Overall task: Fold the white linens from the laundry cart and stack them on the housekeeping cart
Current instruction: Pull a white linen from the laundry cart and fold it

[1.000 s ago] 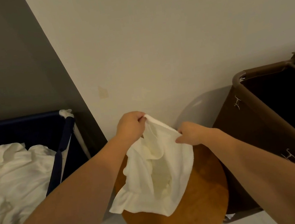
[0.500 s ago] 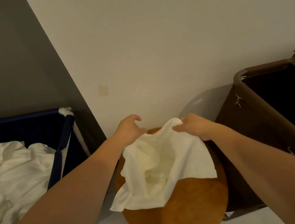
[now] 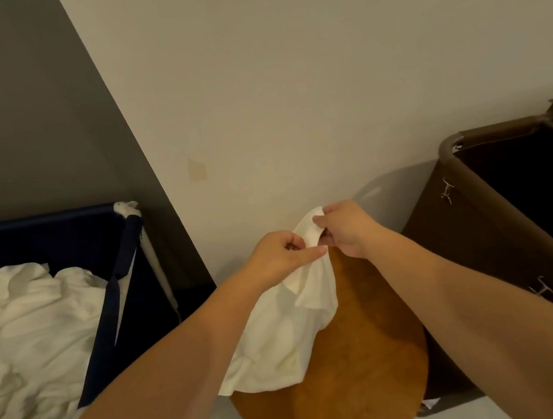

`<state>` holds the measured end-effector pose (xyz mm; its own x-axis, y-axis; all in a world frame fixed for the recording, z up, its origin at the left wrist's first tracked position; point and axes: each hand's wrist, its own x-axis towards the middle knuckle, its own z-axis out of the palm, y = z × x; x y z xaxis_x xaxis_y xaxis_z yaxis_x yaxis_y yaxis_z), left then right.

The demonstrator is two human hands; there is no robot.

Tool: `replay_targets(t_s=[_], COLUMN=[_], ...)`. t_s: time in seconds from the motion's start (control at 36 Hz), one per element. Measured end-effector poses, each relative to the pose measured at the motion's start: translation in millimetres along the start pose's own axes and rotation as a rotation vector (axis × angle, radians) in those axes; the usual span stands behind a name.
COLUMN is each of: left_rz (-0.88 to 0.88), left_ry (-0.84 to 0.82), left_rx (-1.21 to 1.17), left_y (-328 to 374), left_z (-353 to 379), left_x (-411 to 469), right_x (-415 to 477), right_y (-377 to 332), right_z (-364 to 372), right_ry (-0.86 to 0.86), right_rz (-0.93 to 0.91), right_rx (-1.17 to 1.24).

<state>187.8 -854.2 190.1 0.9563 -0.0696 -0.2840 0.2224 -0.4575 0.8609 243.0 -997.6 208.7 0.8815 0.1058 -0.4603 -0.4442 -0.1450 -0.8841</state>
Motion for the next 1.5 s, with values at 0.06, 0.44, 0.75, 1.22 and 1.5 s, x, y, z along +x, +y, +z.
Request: replay_targets(t_s=[0.06,0.44,0.75,1.22,1.5], left_rz=[0.017,-0.001,0.032,0.518,0.511], left_ry=[0.031,0.181,0.352,0.187,0.115], left_rx=[0.084,-0.067,-0.338,0.099,-0.096], left_y=[-2,-1,23,77,113], left_z=[1,-4,0,-53,-66], left_x=[0,3,12,0,1], right_x=[1,-25,-54,-55,-62], right_y=[0,25,56,-49,-93], right_z=[2,-9,-3,-9,-22], right_ry=[-0.004,-0.111,0.056,0.192,0.191], right_rz=[0.004,-0.216,-0.449,-0.752,-0.863], right_rx=[0.014,-0.528,-0.559,-0.242,-0.337])
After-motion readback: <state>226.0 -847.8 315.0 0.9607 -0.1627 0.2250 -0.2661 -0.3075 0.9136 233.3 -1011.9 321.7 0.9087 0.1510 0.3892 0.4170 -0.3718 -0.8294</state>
